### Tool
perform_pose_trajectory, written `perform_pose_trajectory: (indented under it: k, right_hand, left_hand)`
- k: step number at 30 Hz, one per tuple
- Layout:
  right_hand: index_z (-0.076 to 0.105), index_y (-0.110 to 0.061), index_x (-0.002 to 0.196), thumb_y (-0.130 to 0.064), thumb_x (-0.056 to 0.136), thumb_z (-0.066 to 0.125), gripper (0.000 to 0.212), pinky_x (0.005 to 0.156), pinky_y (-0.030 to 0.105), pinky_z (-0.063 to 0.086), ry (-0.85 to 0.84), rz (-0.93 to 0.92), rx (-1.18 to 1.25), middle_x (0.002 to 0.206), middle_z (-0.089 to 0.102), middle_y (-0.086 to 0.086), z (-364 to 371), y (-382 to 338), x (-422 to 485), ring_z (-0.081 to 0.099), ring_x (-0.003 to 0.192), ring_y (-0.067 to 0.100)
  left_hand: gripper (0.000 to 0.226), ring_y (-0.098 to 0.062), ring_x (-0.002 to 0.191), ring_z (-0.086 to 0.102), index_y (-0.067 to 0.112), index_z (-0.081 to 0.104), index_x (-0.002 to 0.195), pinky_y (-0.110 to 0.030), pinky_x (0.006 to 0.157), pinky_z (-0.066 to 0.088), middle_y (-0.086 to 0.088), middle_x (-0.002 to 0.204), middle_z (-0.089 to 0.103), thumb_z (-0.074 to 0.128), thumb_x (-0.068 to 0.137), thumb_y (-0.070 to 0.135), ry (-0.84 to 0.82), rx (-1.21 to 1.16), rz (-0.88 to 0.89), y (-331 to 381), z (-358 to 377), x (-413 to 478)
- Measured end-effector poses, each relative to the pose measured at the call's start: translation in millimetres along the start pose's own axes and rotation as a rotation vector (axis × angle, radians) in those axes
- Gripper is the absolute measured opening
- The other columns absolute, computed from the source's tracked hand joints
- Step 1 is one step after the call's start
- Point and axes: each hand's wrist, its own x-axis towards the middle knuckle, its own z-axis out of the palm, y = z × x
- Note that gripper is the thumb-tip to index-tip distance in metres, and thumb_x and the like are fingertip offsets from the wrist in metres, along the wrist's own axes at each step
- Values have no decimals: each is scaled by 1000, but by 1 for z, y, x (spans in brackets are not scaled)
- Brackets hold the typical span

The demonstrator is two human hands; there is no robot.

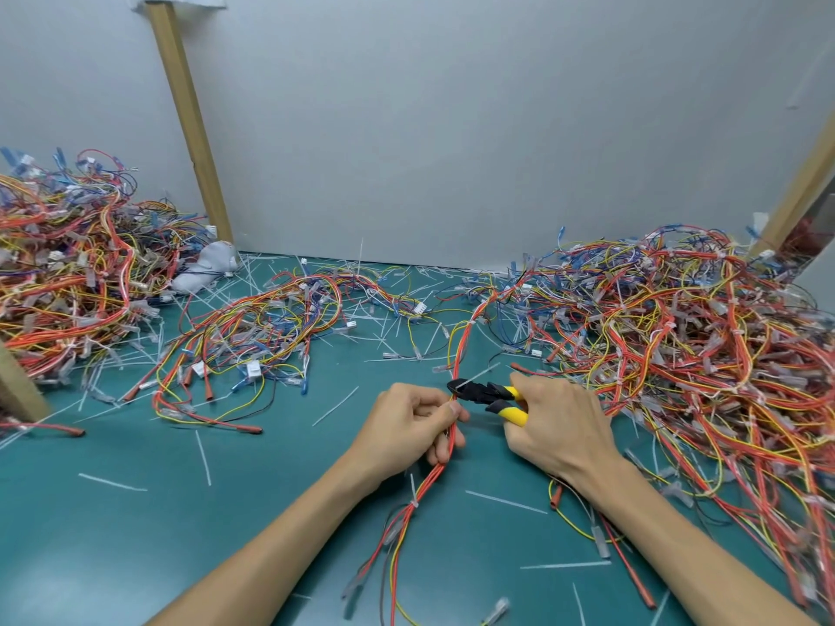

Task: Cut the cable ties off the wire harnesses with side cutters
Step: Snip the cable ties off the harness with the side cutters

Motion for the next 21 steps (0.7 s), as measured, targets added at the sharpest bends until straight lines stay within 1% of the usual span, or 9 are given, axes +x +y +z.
perform_pose_trajectory:
  k: [3, 5, 7, 9, 11, 13, 16, 18, 21]
  right_hand:
    - [42, -20, 70, -32, 72, 60, 22, 50, 32, 28, -30, 12, 29, 54, 36, -5, 1, 1, 0, 39, 58, 29]
    - [41, -20, 69, -33, 72, 56, 21, 50, 32, 35, -52, 16, 64, 54, 40, -4, 2, 1, 0, 42, 59, 30]
    - [40, -20, 69, -34, 72, 54, 20, 50, 33, 36, -45, 23, 85, 56, 43, -3, 4, 2, -1, 45, 59, 30]
    - [42, -20, 71, -35, 72, 55, 20, 50, 32, 33, 9, 50, 95, 58, 46, -3, 6, 2, -1, 44, 59, 30]
    - [41, -21, 73, -35, 71, 58, 22, 49, 31, 29, 111, 91, 94, 59, 46, -3, 7, 2, -1, 42, 57, 29]
    - [37, -23, 76, -31, 70, 68, 33, 50, 29, 27, 219, 137, 91, 64, 44, -4, 7, 3, 1, 44, 60, 28]
    - [44, -17, 88, -31, 65, 76, 41, 61, 35, 37, 271, 223, 77, 79, 48, 0, 10, 7, 4, 48, 75, 29]
    - [50, -13, 98, -35, 64, 76, 49, 73, 40, 41, 283, 284, 40, 87, 52, 5, 13, 9, 5, 49, 83, 30]
    - [51, -14, 107, -37, 65, 77, 54, 78, 40, 42, 320, 354, 107, 94, 54, 5, 15, 11, 5, 50, 89, 29]
  left_hand:
    - [24, -11, 41, 52, 5, 69, 85, -20, 45, 45, -9, 64, 69, 52, 99, 14, 2, -8, 1, 1, 0, 0]
    - [24, -11, 41, 52, 5, 69, 85, -20, 45, 45, -8, 64, 69, 52, 99, 14, 6, -11, 5, 1, 0, 0]
    - [24, -11, 42, 53, 5, 69, 86, -20, 45, 45, -8, 64, 69, 52, 99, 13, 12, -12, 14, 1, 0, 0]
    - [23, -11, 42, 54, 6, 69, 87, -19, 46, 45, -8, 65, 69, 51, 99, 11, 13, -14, 26, 1, 0, 0]
    - [22, -11, 43, 54, 8, 69, 88, -19, 46, 45, -7, 65, 68, 51, 99, 12, 18, -15, 35, 2, 1, 0]
    - [22, -11, 43, 54, 7, 69, 90, -19, 46, 45, -5, 63, 68, 51, 100, 12, 41, -37, 36, 2, 1, 1]
    - [20, -10, 46, 55, 1, 66, 103, -18, 50, 46, -3, 64, 67, 49, 100, 9, 80, -124, 32, 2, 1, 2]
    - [22, -10, 54, 57, -2, 59, 118, -18, 59, 49, -4, 72, 68, 47, 99, 2, 76, -194, 33, 3, -2, 2]
    - [48, -12, 83, 67, 10, 44, 136, -19, 80, 51, -4, 107, 69, 47, 94, -12, 28, -263, 56, 5, -8, 2]
